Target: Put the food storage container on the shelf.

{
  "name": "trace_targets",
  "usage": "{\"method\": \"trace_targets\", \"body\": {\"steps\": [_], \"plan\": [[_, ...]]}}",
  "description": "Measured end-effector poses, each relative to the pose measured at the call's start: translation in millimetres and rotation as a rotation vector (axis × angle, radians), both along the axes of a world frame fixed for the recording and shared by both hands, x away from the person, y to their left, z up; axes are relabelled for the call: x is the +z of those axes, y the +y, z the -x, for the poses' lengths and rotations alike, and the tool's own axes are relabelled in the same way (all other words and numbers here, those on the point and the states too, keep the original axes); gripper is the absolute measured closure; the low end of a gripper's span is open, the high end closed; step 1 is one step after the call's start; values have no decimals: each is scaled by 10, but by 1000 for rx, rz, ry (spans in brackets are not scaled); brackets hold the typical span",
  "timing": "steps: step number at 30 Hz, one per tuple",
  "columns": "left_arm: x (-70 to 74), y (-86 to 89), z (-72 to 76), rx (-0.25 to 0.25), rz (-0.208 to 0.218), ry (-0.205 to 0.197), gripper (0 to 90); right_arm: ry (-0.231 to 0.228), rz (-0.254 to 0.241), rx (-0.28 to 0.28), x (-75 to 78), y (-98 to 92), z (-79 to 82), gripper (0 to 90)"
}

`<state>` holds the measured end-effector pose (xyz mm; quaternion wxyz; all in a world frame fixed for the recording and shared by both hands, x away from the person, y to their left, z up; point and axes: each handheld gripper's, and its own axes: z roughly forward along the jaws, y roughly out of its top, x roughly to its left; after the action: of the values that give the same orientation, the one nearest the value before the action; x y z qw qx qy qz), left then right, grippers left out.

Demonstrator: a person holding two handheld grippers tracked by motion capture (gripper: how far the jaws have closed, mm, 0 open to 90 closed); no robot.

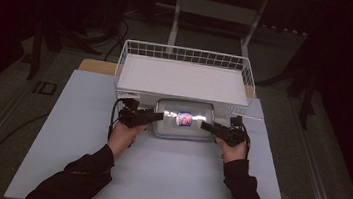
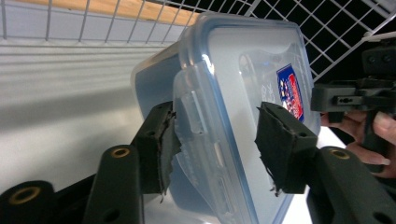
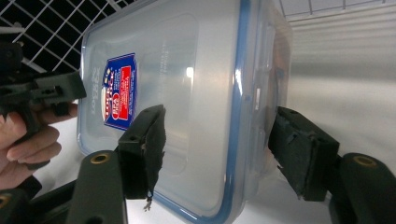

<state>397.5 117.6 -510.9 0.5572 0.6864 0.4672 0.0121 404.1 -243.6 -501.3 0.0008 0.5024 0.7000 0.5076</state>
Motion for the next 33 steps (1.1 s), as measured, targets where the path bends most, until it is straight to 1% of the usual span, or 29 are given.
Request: {"method": "trace_targets", "body": {"steps": [3, 4, 5, 6, 7, 8, 9, 10, 12, 13, 16, 18, 20, 21, 22, 23, 24, 25, 26, 27, 28, 29, 30, 31, 33], "plan": [[-14, 3, -18, 4, 10, 1, 458, 4, 0, -5, 0, 17, -9, 335], [-30, 17, -31, 1, 26, 11, 458, 1, -1, -13, -5, 23, -15, 326], [-28, 5, -24, 22, 19, -2, 454, -2, 4, -19, -7, 41, -26, 309], [-30, -5, -19, 39, 17, -9, 449, 8, 2, -26, -7, 52, -31, 303], [-31, -10, -22, 45, 17, -5, 447, 18, -9, -34, -12, 55, -39, 301], [-32, -4, -31, 39, 12, -4, 443, 20, -18, -43, -18, 54, -49, 296], [-27, 0, -41, 36, -7, -7, 439, 15, -15, -49, -17, 59, -50, 292], [-23, -8, -42, 45, -19, -6, 434, 13, -10, -54, -10, 68, -52, 296], [-33, -7, -56, 69, -53, -5, 401, -9, 17, -59, 6, 83, -62, 312], [-44, 13, -66, 73, -58, -17, 392, -9, 29, -63, 18, 99, -61, 320], [-48, -16, -52, 93, -39, -13, 396, -15, 47, -73, 36, 130, -67, 312], [-37, -29, -39, 95, -40, -6, 381, -13, 50, -75, 40, 137, -66, 312], [-16, -36, -12, 97, -40, -13, 381, -27, 65, -80, 47, 143, -48, 308], [-13, -34, -5, 95, -39, -9, 378, -32, 73, -81, 50, 144, -38, 308], [-5, -34, 13, 103, -42, -15, 362, -34, 82, -79, 59, 145, -19, 309], [6, -25, 32, 97, -59, -34, 357, -30, 91, -82, 74, 149, 7, 310], [19, -10, 40, 79, -65, -53, 331, -43, 107, -81, 84, 151, 28, 308], [35, 0, 56, 84, -67, -50, 315, -61, 129, -79, 93, 156, 52, 305], [50, 5, 78, 90, -59, -47, 307, -80, 146, -79, 108, 162, 80, 304], [69, 9, 103, 81, -68, -54, 288, -89, 164, -80, 128, 169, 110, 305], [83, 1, 130, 82, -74, -57, 264, -108, 188, -79, 150, 175, 145, 304], [94, -1, 159, 77, -80, -58, 246, -125, 203, -77, 167, 178, 174, 305], [106, -11, 191, 66, -75, -55, 228, -135, 212, -75, 184, 182, 200, 310], [112, -4, 206, 45, -99, -78, 212, -144, 215, -70, 197, 183, 223, 310], [137, -11, 268, 25, -120, -89, 190, -155, 218, -70, 224, 185, 275, 316]]}}
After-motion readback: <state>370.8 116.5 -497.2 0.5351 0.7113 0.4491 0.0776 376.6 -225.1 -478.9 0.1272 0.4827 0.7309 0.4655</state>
